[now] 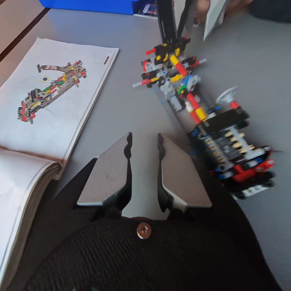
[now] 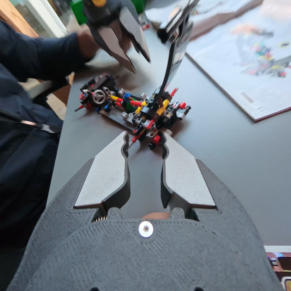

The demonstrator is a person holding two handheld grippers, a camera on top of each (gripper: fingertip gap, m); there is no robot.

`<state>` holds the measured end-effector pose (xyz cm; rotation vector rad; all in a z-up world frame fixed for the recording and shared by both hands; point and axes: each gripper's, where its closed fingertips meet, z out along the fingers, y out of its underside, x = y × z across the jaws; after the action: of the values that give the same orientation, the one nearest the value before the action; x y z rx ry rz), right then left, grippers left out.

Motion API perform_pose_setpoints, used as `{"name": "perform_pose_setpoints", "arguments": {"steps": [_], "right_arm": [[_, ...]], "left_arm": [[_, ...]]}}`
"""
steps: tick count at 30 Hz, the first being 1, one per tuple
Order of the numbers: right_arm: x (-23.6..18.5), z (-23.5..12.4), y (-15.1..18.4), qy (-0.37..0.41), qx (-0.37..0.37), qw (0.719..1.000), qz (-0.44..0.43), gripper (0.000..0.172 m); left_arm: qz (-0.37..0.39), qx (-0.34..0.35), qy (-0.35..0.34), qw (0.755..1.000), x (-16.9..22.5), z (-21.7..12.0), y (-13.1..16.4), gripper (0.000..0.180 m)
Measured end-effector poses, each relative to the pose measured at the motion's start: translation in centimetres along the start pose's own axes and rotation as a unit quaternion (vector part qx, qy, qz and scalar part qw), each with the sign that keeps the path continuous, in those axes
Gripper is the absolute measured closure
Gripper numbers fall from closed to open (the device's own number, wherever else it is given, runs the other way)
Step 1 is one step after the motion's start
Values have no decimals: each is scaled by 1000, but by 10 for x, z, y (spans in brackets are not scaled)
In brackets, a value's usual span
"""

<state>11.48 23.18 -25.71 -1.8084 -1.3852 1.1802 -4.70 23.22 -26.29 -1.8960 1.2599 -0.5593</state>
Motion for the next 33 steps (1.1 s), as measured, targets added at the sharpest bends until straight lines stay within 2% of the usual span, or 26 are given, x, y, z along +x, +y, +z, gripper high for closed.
{"name": "perform_pose_setpoints", "arguments": {"steps": [2,6,10,14,19,22,24,26,29,33], "right_arm": [[-6,7,3,7,-11,1000,-7,133],[-22,16,4,1,-16,1000,-7,135],[-32,26,13,17,-45,999,-24,130],[-32,22,9,46,-26,998,-46,140],[-8,0,-16,113,60,991,-39,139],[-3,4,-20,123,49,990,-41,136],[3,12,-23,130,37,990,-41,134],[11,19,-30,137,37,989,-41,140],[15,26,-47,108,59,992,-14,162],[22,28,-68,85,74,993,25,172]], "left_arm": [[-32,18,9,999,20,-10,-20,150],[-55,-40,-14,998,48,-19,-31,137],[-66,-41,-15,997,68,-12,-56,146],[-72,-69,-22,995,64,10,-65,149],[-60,-137,-25,988,64,41,-56,148],[-29,-185,-39,981,59,52,-41,151],[-19,-188,-27,982,63,54,-41,161],[7,-192,-32,981,61,53,-41,162],[17,-193,-9,981,60,53,-40,162],[18,-188,10,982,47,49,-37,162]]}}
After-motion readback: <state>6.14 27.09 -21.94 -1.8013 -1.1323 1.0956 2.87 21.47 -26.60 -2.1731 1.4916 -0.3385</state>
